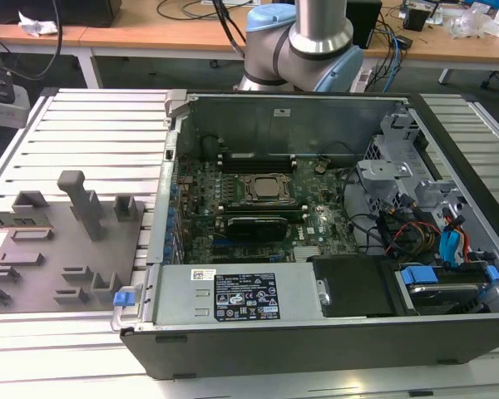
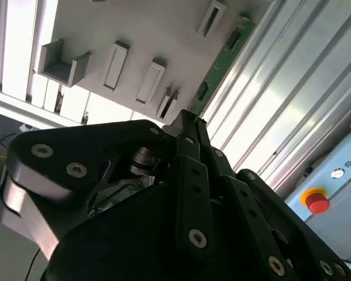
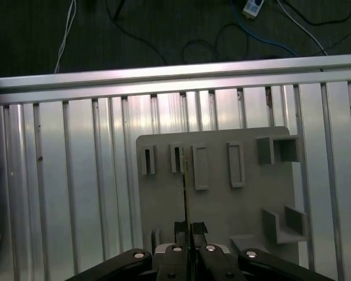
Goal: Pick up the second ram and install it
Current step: 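Pick up the second ram and move it above second insertion slot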
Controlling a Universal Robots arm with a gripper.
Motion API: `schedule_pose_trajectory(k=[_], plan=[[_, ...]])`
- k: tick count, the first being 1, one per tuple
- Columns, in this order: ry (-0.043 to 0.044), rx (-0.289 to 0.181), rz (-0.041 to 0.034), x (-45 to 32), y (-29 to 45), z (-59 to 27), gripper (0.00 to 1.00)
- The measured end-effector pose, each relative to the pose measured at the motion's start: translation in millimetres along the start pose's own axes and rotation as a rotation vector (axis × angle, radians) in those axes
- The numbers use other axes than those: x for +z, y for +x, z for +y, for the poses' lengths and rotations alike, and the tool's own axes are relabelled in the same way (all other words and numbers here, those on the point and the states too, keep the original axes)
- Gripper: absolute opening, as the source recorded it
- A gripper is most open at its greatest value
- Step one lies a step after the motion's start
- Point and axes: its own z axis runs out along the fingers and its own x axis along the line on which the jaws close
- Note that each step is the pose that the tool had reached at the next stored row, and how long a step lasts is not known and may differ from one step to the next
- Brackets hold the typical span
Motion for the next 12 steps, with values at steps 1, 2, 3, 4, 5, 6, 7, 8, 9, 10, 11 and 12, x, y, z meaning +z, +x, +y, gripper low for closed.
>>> schedule_pose_trajectory(k=[1, 2, 3, 4, 5, 6, 7, 8, 9, 10, 11, 12], plan=[[0.0, 0.0, -0.0009, -1.8, -0.4, 0.1, 0.13], [-0.0002, 0.0, -0.0032, -5.7, -1.0, 0.3, 0.13], [-0.0011, -0.001, -0.0157, -11.4, -1.3, 0.6, 0.13], [-0.0021, -0.001, -0.0269, -13.3, -1.3, 0.7, 0.13], [-0.0024, -0.001, -0.0303, -14.5, -1.4, 0.9, 0.13], [-0.0026, -0.001, -0.0323, -16.4, -1.5, 1.0, 0.13], [-0.0025, -0.001, -0.0338, -20.5, -1.5, 1.1, 0.13], [-0.0026, -0.001, -0.0339, -23.8, -1.5, 1.2, 0.13], [-0.0025, -0.001, -0.0339, -25.9, -1.6, 1.3, 0.13], [-0.0026, -0.001, -0.0339, -28.3, -1.6, 1.4, 0.13], [-0.0027, -0.001, -0.0338, -30.5, -1.7, 1.5, 0.13], [-0.0026, -0.001, -0.0339, -32.8, -1.7, 1.6, 0.13]])
